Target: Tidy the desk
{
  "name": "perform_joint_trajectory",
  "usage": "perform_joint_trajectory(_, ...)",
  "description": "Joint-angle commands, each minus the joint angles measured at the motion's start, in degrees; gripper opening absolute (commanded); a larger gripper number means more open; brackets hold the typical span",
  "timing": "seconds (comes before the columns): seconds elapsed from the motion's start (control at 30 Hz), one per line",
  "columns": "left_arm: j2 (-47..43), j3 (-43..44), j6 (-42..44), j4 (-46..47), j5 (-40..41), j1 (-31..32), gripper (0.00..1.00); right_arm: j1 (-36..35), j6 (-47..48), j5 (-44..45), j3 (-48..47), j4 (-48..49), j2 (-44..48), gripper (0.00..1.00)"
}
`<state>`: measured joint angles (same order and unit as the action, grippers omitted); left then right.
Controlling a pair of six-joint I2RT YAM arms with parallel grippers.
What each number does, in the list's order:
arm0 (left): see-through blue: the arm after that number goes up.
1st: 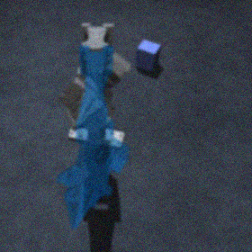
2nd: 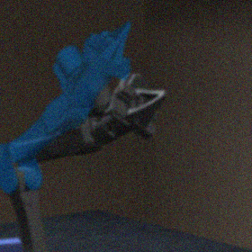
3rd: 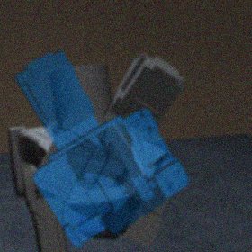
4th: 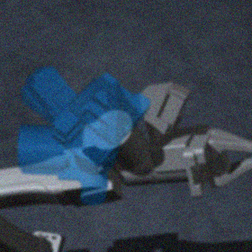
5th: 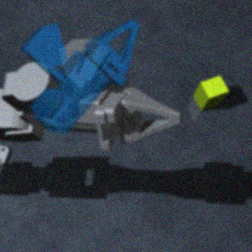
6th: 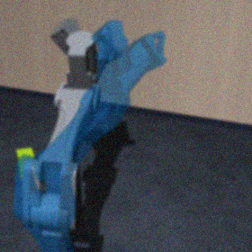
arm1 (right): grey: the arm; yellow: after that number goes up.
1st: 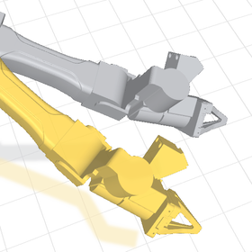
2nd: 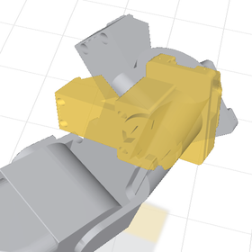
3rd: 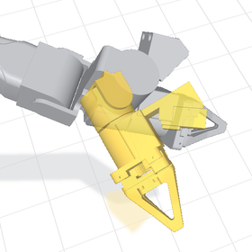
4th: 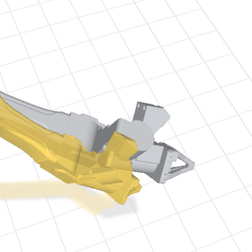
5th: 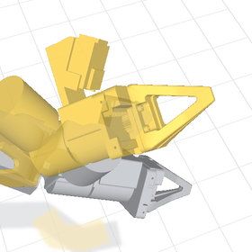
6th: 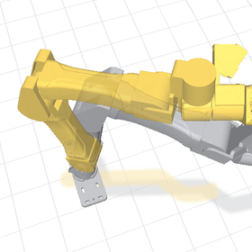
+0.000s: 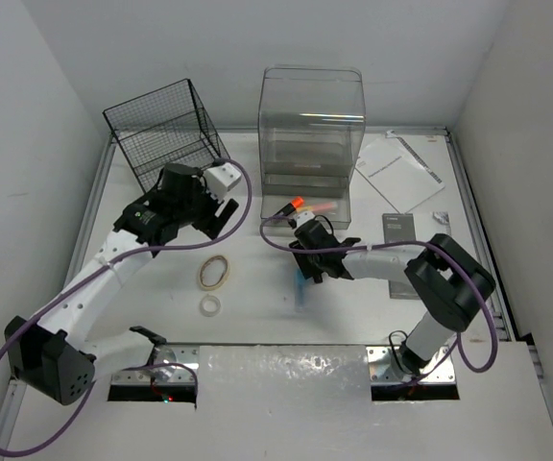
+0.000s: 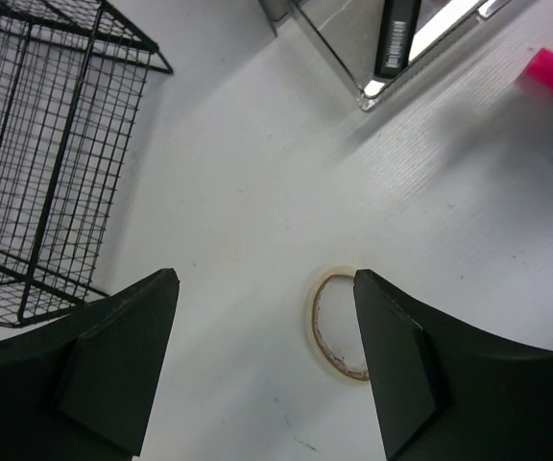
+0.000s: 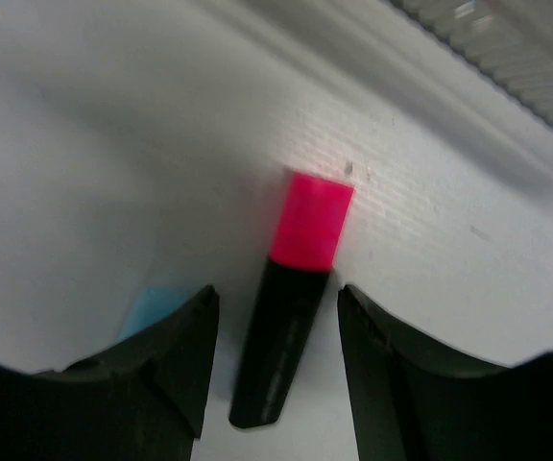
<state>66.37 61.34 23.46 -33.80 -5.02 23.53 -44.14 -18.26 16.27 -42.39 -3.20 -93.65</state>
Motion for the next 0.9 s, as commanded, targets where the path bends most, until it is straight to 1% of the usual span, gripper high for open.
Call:
perform_joint_trajectory(0.0, -2.7, -2.2, -0.8, 4.4, 4.6, -0.6, 0.72, -0.2, -1.4, -2.9, -2.3, 0.3, -3.0, 0.52)
perform_joint_trajectory(0.03, -2.6, -2.6, -0.8, 4.6, 4.8, -0.7, 0.72, -0.2, -1.6, -3.1, -2.6, -0.1, -3.6, 0.51)
perform_joint_trajectory(0.1, -2.5, -3.6, -0.8, 4.7, 4.7, -0.8, 0.72, -0.2, -2.0, -3.7, -2.4, -0.6, -4.8, 0.45)
perform_joint_trajectory(0.13, -2.6, -3.9, -0.8, 4.8, 4.5, -0.9, 0.72, -0.2, -2.0, -4.9, -2.3, -0.4, -4.9, 0.41)
perform_joint_trajectory(0.17, -2.6, -4.4, -0.7, 5.1, 4.4, -0.8, 0.72, -0.2, -1.8, -5.5, -1.7, -0.2, -4.8, 0.26)
perform_joint_trajectory(0.27, -3.0, -5.1, -0.5, 5.8, 4.8, -0.8, 0.72, -0.3, -0.6, -3.8, -1.2, -1.6, -2.3, 0.00)
perform_joint_trajectory(0.3, -2.8, -5.2, -0.3, 5.9, 4.8, -0.7, 0.72, -0.4, 0.1, -3.4, -1.4, -2.8, -0.2, 0.00)
perform_joint_trajectory(0.33, -2.8, -5.2, -0.2, 5.9, 4.7, -0.8, 0.72, -0.6, 2.9, -2.7, -2.0, -5.0, 0.9, 0.00)
perform_joint_trajectory(0.4, -2.8, -5.3, 0.3, 5.6, 3.7, -0.8, 0.73, -2.0, 8.0, -4.6, -3.4, -7.9, 3.2, 0.00)
perform_joint_trajectory(0.43, -2.6, -5.1, 0.4, 5.2, 3.2, -0.8, 0.74, -2.9, 13.6, -5.5, -5.1, -11.4, 5.9, 0.00)
perform_joint_trajectory(0.47, -2.5, -4.2, 1.1, 2.7, 1.9, -0.8, 0.75, -4.6, 17.7, -4.2, -6.5, -14.1, 9.2, 0.00)
perform_joint_trajectory(0.5, -2.5, -4.2, 1.6, 2.7, 1.2, -0.8, 0.75, -4.9, 17.7, -3.1, -7.3, -15.0, 9.3, 0.00)
perform_joint_trajectory(0.57, -2.6, -3.8, 3.0, 1.1, 1.0, -0.8, 0.75, -4.8, 21.4, -0.1, -8.9, -16.0, 14.3, 0.00)
perform_joint_trajectory(0.6, -2.6, -3.8, 3.3, 0.8, 1.2, -0.8, 0.75, -4.4, 22.7, 0.6, -9.7, -15.1, 15.7, 0.00)
perform_joint_trajectory(0.63, -2.6, -4.0, 3.7, 0.7, 1.6, -0.8, 0.75, -3.9, 26.0, 0.4, -11.6, -14.4, 17.9, 0.00)
perform_joint_trajectory(0.67, -2.6, -4.2, 4.1, 0.7, 2.0, -0.8, 0.75, -3.5, 27.5, -1.0, -12.7, -13.6, 18.4, 0.00)
perform_joint_trajectory(0.73, -2.6, -4.6, 4.7, 0.2, 1.2, -0.8, 0.75, 0.2, 31.1, -2.4, -16.7, -12.4, 17.8, 0.00)
perform_joint_trajectory(0.77, -2.6, -4.7, 4.7, 0.1, 0.8, -0.8, 0.75, 0.2, 32.5, -2.4, -18.2, -12.2, 17.0, 0.00)
perform_joint_trajectory(0.83, -2.6, -4.7, 5.2, -1.3, -0.5, -0.8, 0.75, 4.4, 35.6, -2.7, -21.9, -12.2, 14.3, 0.00)
perform_joint_trajectory(0.87, -2.6, -4.7, 5.4, -2.1, -1.0, -0.8, 0.75, 5.7, 36.4, -2.7, -23.1, -12.3, 11.0, 0.00)
